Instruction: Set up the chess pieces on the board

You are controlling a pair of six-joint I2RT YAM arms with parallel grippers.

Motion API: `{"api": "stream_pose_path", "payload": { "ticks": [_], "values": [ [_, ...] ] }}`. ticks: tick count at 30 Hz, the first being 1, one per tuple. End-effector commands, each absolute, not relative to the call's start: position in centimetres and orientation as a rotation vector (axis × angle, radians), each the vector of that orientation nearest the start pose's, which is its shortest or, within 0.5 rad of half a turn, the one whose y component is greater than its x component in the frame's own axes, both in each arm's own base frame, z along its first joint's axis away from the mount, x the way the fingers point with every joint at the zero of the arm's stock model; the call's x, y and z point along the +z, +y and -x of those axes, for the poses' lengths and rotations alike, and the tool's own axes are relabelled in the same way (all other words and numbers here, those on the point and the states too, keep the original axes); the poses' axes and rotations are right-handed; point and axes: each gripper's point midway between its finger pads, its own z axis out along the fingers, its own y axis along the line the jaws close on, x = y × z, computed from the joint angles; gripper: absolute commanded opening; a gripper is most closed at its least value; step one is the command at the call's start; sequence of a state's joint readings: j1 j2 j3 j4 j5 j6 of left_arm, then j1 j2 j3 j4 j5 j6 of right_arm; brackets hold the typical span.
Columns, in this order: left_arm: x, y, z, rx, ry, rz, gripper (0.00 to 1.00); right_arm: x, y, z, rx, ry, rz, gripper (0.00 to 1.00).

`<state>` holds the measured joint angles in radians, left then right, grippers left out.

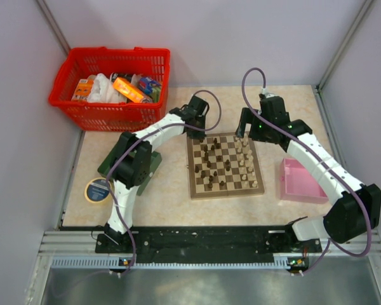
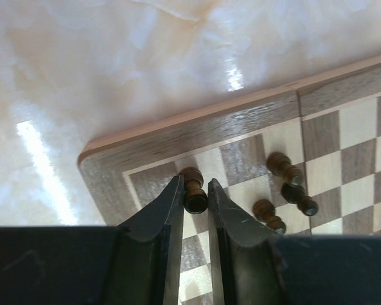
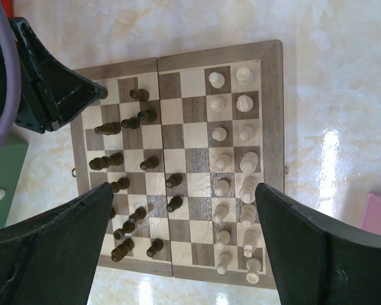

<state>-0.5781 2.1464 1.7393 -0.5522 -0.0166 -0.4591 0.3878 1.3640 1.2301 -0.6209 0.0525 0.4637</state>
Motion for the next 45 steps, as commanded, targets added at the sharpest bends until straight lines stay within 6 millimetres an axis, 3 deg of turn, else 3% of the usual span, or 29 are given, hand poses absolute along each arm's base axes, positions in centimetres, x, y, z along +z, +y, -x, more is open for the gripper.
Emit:
{"api": "stream_pose_path", "payload": {
  "ticks": [1,7,26,33,36,39,43,45],
  "values": [
    [10.0,-27.5,-43.4,-0.294,2.524,-0.098,0.21,20.1,15.2,-34.5,0.386,2.339,-0.107,0.93],
    [9.6,-26.6,-43.0,-0.273,2.538,-0.095,0.21,20.0,15.6,-34.5,0.404,2.344,-0.106,0.93],
    [8.5,-27.7,-43.1,-0.332,2.557,-0.104,0.27,19.7,15.7,-34.4,0.413,2.356,-0.102,0.93],
    [8.8,-27.3,-43.2,-0.313,2.549,-0.086,0.51,19.9,15.7,-34.4,0.418,2.352,-0.098,0.93],
    [9.7,-27.4,-43.3,-0.324,2.529,-0.083,0.52,20.1,15.8,-34.5,0.419,2.347,-0.096,0.93],
    [11.8,-27.5,-43.5,-0.344,2.481,-0.076,0.58,20.2,15.7,-34.5,0.414,2.343,-0.096,0.93],
    [14.9,-27.4,-43.7,-0.371,2.408,-0.061,0.59,20.2,15.6,-34.4,0.411,2.344,-0.096,0.93],
    [15.5,-27.8,-43.4,-0.416,2.391,-0.069,0.59,20.1,15.5,-34.3,0.405,2.345,-0.099,0.93]
  ]
}}
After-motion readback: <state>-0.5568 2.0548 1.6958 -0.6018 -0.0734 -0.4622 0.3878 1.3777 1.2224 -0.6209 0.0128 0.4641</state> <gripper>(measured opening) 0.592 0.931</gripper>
